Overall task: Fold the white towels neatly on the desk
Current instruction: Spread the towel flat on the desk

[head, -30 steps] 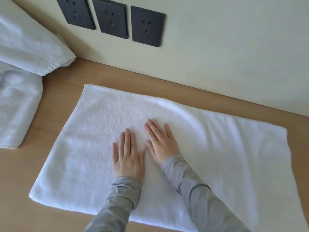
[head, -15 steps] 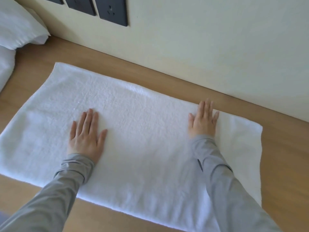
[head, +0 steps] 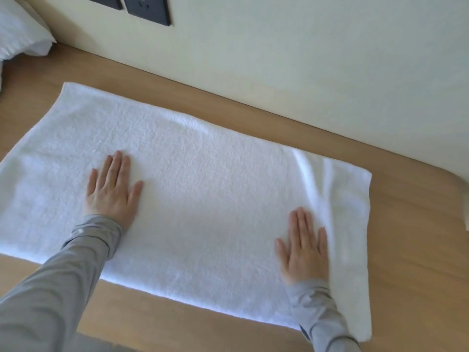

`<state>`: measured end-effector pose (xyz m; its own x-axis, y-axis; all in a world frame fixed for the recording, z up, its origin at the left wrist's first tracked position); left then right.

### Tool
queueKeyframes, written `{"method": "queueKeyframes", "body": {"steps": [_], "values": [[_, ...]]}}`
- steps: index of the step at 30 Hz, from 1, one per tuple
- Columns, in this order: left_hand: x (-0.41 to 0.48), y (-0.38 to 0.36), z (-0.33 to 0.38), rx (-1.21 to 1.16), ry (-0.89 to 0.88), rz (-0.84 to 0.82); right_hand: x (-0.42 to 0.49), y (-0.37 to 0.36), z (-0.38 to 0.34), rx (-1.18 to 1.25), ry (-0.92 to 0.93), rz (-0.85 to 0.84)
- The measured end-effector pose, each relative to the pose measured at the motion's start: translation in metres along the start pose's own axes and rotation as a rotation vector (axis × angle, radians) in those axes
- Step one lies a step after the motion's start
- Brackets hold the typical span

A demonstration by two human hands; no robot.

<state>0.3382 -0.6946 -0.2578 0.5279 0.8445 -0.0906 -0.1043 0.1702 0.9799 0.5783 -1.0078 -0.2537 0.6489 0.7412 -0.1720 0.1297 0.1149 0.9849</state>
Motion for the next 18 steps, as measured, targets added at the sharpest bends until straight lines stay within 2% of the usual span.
{"method": "queueKeyframes", "body": {"steps": [3, 8, 10, 13, 15, 18], "values": [[0.000, 0.002, 0.003, -0.014, -0.007, -0.004, -0.005, 0.003, 0.025, -0.006, -0.083, -0.005], [-0.016, 0.013, 0.040, -0.165, -0.031, 0.060, -0.010, 0.014, 0.001, 0.083, -0.150, 0.061], [-0.035, 0.010, 0.086, -0.215, -0.140, 0.035, -0.022, 0.016, -0.032, 0.129, -0.059, 0.092], [-0.068, -0.008, 0.165, -0.225, -0.343, -0.070, -0.040, 0.005, -0.085, 0.105, 0.158, 0.033], [-0.082, -0.019, 0.193, -0.184, -0.406, -0.106, -0.044, 0.000, -0.084, 0.083, 0.174, -0.001], [-0.083, -0.032, 0.198, -0.076, -0.427, -0.111, -0.050, -0.005, -0.033, 0.041, 0.077, -0.018]]}}
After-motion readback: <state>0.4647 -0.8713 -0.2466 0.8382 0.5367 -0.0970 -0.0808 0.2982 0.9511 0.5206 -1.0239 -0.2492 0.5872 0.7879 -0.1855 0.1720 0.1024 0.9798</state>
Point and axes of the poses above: each hand's wrist, its own x-axis towards the middle knuckle, its own y-axis out of the back of the hand, z = x × y, the point moved 5 cm from there along x, towards the middle knuckle, and after that the axes turned 3 degrees about -z, right-handed, at the moved point
